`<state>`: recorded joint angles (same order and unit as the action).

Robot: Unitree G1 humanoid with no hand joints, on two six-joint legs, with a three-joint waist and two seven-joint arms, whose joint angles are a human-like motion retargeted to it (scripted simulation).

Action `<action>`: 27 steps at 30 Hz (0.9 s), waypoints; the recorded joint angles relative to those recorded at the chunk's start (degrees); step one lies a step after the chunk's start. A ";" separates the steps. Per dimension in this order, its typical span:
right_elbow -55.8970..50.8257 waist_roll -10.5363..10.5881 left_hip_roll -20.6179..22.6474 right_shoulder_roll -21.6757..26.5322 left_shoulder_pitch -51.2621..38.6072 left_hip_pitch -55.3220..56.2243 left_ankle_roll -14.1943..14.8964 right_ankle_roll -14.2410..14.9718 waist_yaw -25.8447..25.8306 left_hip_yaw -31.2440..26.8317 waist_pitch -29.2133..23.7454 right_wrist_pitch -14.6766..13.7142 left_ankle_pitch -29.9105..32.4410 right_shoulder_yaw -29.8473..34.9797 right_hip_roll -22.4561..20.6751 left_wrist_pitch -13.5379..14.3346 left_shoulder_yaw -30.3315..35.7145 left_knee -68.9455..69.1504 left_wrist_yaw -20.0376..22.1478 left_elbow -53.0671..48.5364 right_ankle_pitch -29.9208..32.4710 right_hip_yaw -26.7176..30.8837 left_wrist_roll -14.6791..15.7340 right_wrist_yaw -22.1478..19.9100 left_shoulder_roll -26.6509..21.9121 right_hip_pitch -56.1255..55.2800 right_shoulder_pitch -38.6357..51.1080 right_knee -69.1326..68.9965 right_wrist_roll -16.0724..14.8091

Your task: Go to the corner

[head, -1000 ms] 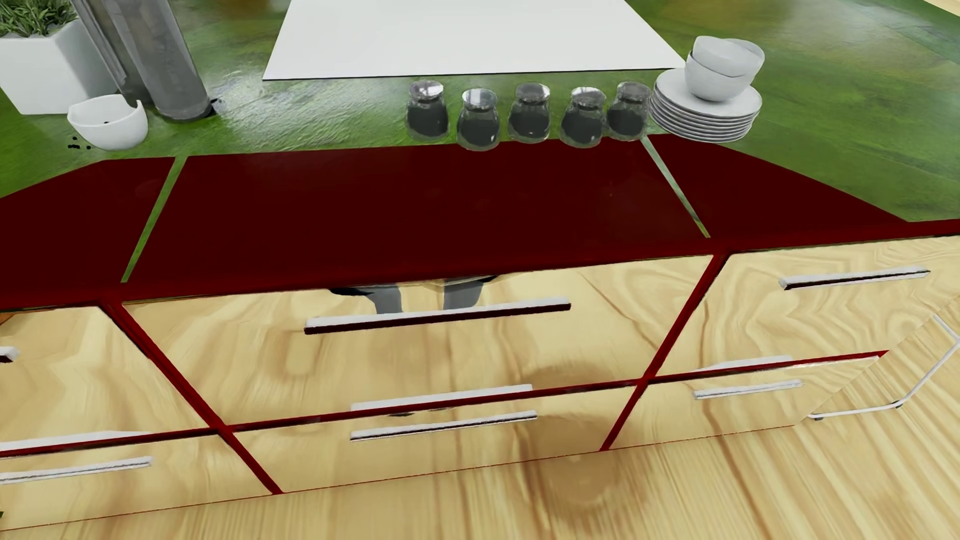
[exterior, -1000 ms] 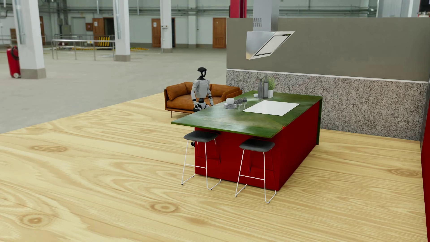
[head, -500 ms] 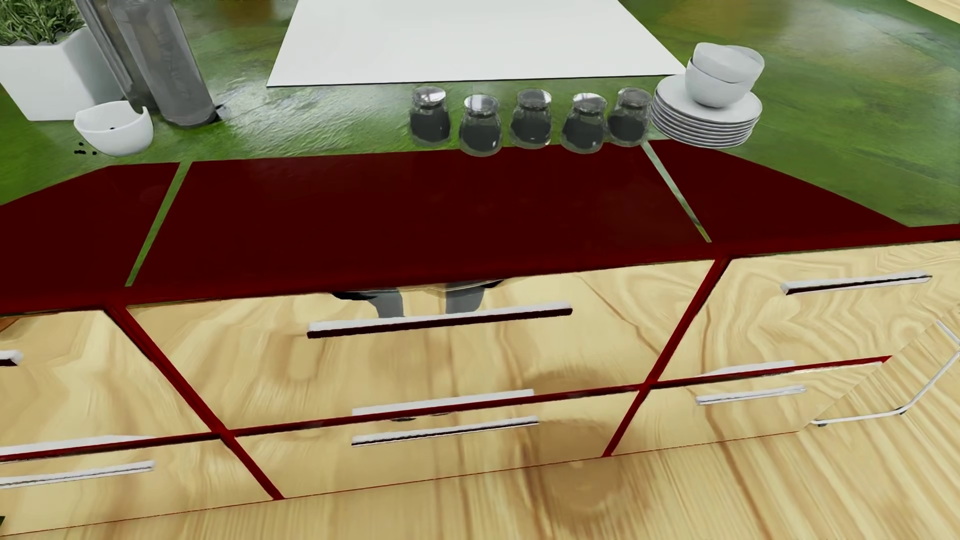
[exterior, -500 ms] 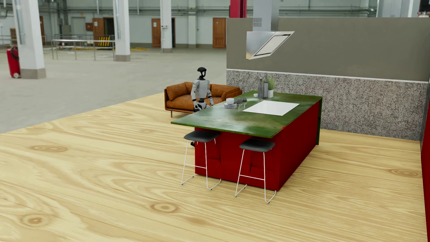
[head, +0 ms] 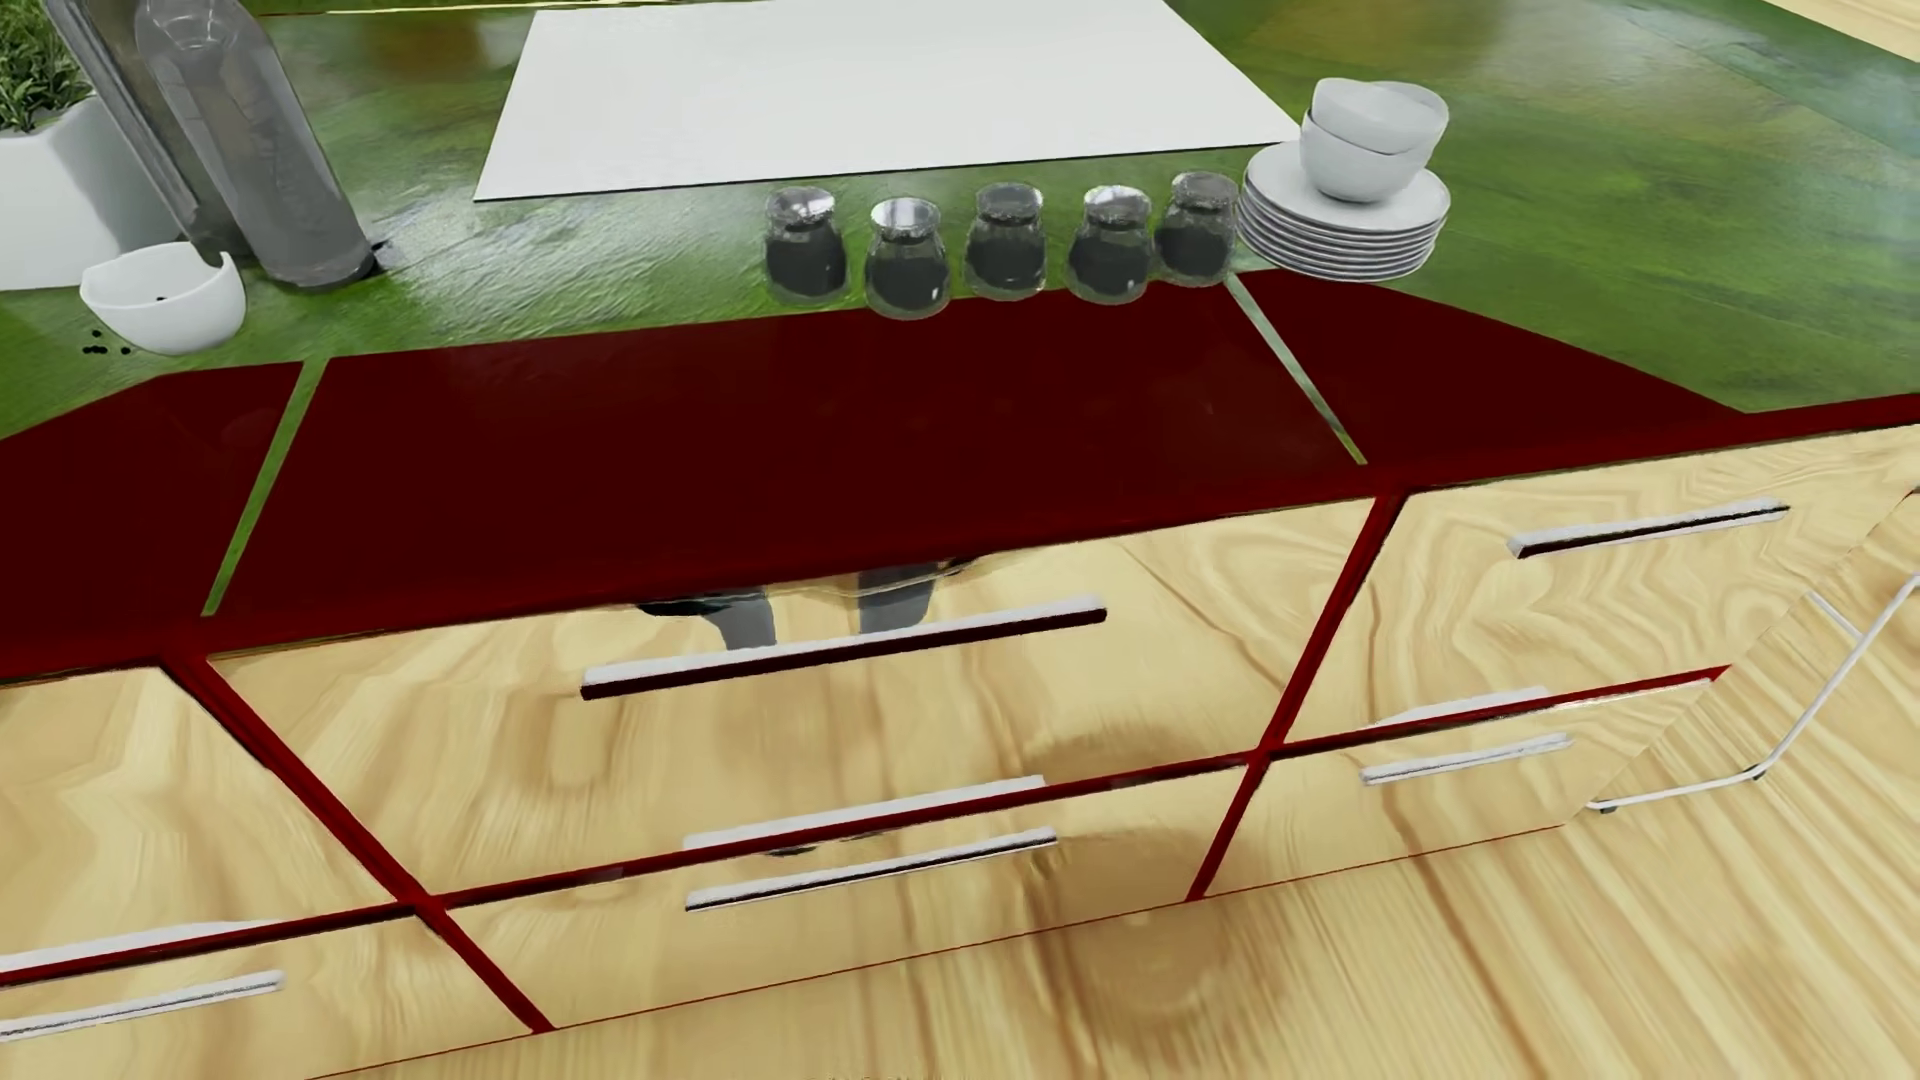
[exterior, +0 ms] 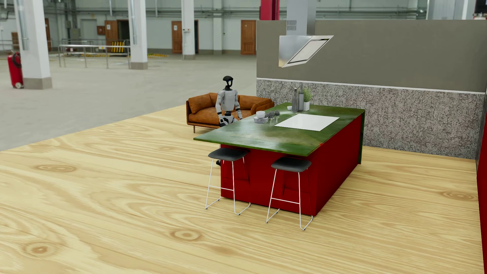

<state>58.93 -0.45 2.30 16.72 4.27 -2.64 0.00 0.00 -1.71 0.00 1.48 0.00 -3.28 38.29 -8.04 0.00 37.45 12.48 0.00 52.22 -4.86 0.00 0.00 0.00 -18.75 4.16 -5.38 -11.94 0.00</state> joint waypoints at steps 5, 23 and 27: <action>0.77 0.36 0.17 0.24 -0.30 -0.76 0.00 0.00 -0.18 0.00 -0.95 0.00 0.11 0.31 0.01 0.00 1.14 -0.34 0.00 -0.07 0.51 0.00 0.00 0.00 0.01 0.47 0.40 0.32 0.00; 1.20 0.36 -0.01 0.17 -0.61 -0.45 0.00 0.00 -2.52 0.00 -1.01 0.00 0.41 -0.90 0.00 0.00 2.04 -0.10 0.00 -0.19 0.01 0.00 0.00 0.00 -0.53 -0.20 0.84 -0.72 0.00; 0.41 0.37 -0.12 0.51 -0.54 -0.49 0.00 0.00 -2.44 0.00 -0.93 0.00 0.26 0.27 -0.22 0.00 2.08 -0.23 0.00 -0.13 0.09 0.00 0.00 0.00 -0.54 -0.19 0.68 -0.55 0.00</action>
<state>59.34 -0.08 2.18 17.23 3.73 -3.13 0.00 0.00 -4.16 0.00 0.55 0.00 -3.02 38.55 -8.26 0.00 39.53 12.25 0.00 52.09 -4.77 0.00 0.00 0.00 -19.30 3.97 -4.70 -12.49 0.00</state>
